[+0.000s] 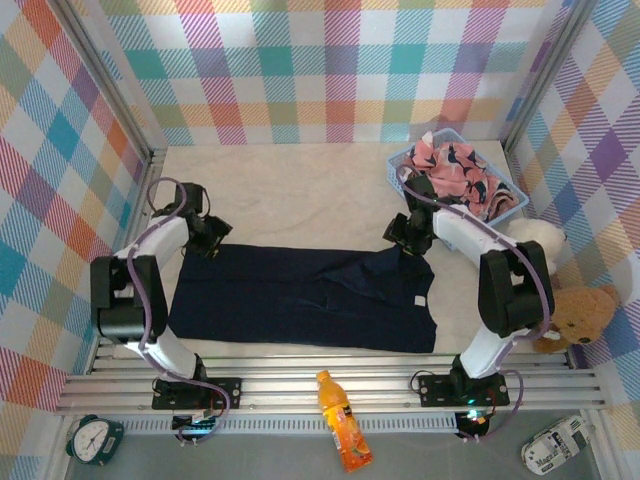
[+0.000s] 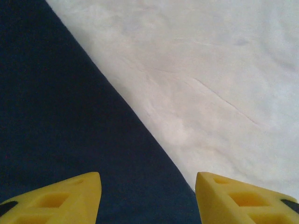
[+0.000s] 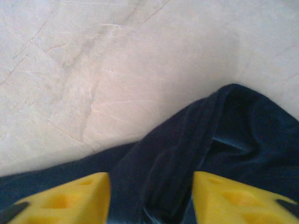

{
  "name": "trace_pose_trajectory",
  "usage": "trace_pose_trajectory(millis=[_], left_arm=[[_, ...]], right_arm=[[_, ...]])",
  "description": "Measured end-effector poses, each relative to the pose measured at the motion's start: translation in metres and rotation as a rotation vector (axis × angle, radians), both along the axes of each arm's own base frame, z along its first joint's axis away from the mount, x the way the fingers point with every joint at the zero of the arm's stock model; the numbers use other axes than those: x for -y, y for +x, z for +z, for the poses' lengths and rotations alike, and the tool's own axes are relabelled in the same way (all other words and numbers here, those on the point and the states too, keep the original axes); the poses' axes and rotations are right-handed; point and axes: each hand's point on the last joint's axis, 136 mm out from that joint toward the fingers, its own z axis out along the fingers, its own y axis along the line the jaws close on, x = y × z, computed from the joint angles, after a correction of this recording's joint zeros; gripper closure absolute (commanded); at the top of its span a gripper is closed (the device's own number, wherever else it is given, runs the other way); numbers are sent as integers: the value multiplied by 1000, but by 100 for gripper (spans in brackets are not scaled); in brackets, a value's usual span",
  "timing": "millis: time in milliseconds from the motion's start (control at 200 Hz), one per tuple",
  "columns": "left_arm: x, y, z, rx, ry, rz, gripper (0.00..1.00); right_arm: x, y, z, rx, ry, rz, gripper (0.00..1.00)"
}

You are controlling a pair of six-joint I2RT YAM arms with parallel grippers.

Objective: Fold and stack the mixed laundry pile

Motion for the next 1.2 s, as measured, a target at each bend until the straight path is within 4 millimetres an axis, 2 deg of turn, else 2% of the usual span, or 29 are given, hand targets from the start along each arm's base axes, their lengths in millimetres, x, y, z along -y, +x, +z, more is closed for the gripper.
trace_pose_trajectory(millis=[95,155,290,410,455,535,590,650,730,815,895,965,1025,1095,1200], left_arm=[[-5,-2,-22,-56,22,22,44],[-10,-3,-30,-78,42,39,44],[-18,-6,-36,-106,87,68,44],[-23,-6,-37,-115,109,86,43],[-23,-6,-37,-115,109,90,43],[-24,-5,-36,-115,109,91,40],[-25,-4,-34,-118,117,93,33],[-27,-3,-30,-121,131,86,24],[-28,4,-19,-108,142,65,19],[-26,18,0,-68,147,19,19],[-19,31,18,-16,138,-35,21],[-10,35,31,18,125,-89,27],[-1,33,37,30,115,-138,38],[12,31,37,37,98,-182,50],[24,20,19,10,60,-203,63]], right_arm=[[-1,2,-7,-19,13,-21,89],[1,2,-8,-26,19,-41,100],[11,-3,0,-14,10,-66,100],[27,-34,1,-37,-4,-93,100],[32,-49,-5,-67,-13,-95,86],[39,-74,-22,-143,-29,-109,84],[42,-89,-33,-201,-46,-112,73],[48,-96,-36,-234,-68,-121,64],[56,-92,-29,-229,-104,-128,58],[60,-71,-7,-165,-130,-127,54],[62,-46,16,-76,-142,-120,53],[59,-32,26,-28,-135,-108,55],[55,-28,24,-26,-120,-99,63],[50,-26,11,-57,-99,-95,72],[43,-28,-16,-110,-73,-90,78]])
